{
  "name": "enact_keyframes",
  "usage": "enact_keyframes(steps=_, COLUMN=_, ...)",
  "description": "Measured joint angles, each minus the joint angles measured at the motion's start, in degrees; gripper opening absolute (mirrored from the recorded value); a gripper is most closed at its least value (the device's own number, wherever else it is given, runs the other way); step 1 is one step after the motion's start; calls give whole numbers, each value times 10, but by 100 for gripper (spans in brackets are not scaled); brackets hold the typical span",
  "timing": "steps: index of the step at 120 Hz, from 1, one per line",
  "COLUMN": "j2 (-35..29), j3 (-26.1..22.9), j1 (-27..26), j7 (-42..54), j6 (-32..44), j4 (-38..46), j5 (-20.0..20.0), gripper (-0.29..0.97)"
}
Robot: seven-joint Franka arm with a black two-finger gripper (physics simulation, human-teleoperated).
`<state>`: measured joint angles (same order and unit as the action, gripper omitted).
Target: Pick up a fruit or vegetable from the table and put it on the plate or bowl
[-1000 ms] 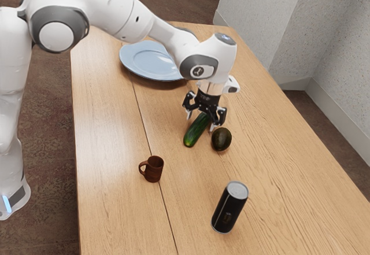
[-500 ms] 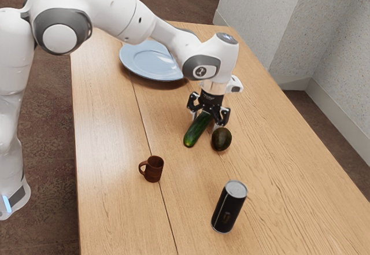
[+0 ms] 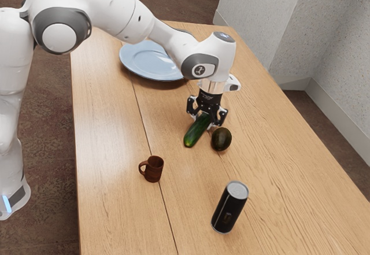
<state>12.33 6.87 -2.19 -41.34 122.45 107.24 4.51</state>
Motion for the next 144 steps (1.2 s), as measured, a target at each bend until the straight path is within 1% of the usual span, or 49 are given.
enact_keyframes(steps=9, j2=0, j3=0, j1=-1, j7=-5, j6=0, j4=0, j5=0, gripper=28)
enact_keyframes(steps=22, j2=-10, j3=1, j1=-4, j7=-11, j6=-1, j4=0, j5=-4, gripper=22)
enact_keyframes(steps=44, j2=-88, j3=12, j1=-6, j7=-22, j6=-9, j4=18, j5=-23, gripper=21)
enact_keyframes(steps=51, j2=-113, j3=22, j1=-9, j7=-25, j6=-13, j4=26, j5=-32, gripper=21)
enact_keyframes(steps=60, j2=-135, j3=32, j1=-8, j7=-28, j6=-20, j4=28, j5=-45, gripper=21)
enact_keyframes(steps=70, j2=-144, j3=40, j1=2, j7=-26, j6=-26, j4=26, j5=-54, gripper=21)
enact_keyframes(steps=78, j2=-147, j3=44, j1=25, j7=-21, j6=-29, j4=22, j5=-57, gripper=20)
enact_keyframes(steps=86, j2=-148, j3=48, j1=61, j7=-13, j6=-33, j4=9, j5=-59, gripper=19)
enact_keyframes(steps=93, j2=-148, j3=67, j1=85, j7=-3, j6=-38, j4=-4, j5=-60, gripper=19)
enact_keyframes(steps=104, j2=-143, j3=78, j1=148, j7=14, j6=-46, j4=-19, j5=-60, gripper=19)
enact_keyframes(steps=130, j2=-109, j3=81, j1=283, j7=56, j6=-61, j4=-71, j5=-61, gripper=19)
enact_keyframes(steps=137, j2=-103, j3=81, j1=304, j7=65, j6=-64, j4=-80, j5=-62, gripper=19)
enact_keyframes(steps=144, j2=-100, j3=81, j1=302, j7=74, j6=-66, j4=-86, j5=-62, gripper=19)
